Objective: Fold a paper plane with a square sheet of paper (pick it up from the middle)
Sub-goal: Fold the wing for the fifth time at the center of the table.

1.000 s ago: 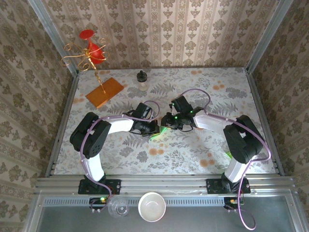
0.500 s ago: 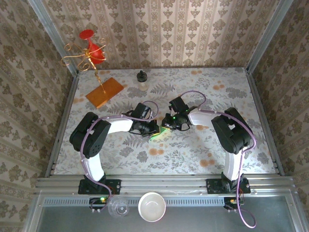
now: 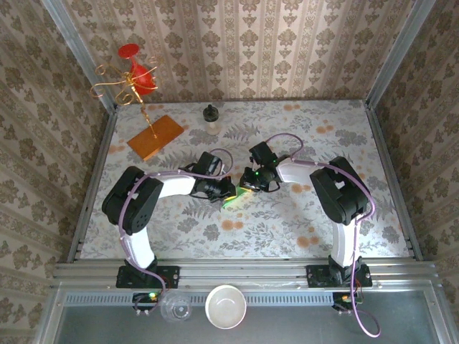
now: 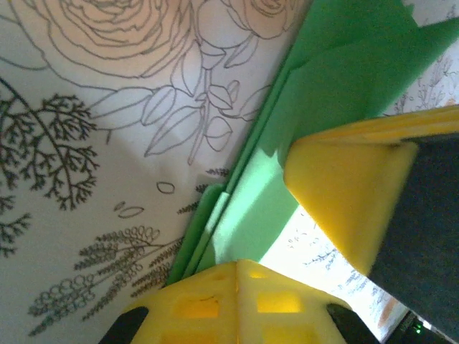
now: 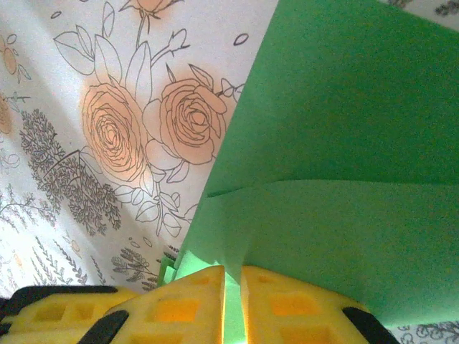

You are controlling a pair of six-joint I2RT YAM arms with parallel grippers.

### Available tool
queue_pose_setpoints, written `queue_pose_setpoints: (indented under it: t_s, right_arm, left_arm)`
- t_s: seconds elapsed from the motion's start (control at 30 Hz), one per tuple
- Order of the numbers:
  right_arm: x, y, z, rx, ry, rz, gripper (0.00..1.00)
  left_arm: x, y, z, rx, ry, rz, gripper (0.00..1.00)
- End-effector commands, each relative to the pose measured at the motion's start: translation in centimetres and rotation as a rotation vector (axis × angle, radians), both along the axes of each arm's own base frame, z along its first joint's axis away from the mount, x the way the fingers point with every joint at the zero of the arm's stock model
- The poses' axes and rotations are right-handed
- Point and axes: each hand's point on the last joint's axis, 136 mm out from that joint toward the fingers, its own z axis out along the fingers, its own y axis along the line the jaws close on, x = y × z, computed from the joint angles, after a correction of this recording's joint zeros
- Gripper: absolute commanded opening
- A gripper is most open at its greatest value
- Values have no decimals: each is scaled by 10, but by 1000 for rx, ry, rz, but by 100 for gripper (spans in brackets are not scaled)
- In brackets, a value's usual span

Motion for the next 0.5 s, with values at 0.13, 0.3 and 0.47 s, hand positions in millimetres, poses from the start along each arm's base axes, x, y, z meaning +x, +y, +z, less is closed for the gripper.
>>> queue_pose_setpoints:
  t_s: [0.13,0.3,0.47]
  right_arm:
    - [-5,-20,-20,-114,63,-20,18]
    - [-7,-21,-24,-124,82,-17,18]
    - [-11,-23,-28,-142,104,-11,17]
  left_arm:
    - [-7,2,31,-12,-70,-40,13]
    - [-15,-1,20,19,-41,-82,13]
    - [-10,-5,15,26,-37,-95,12]
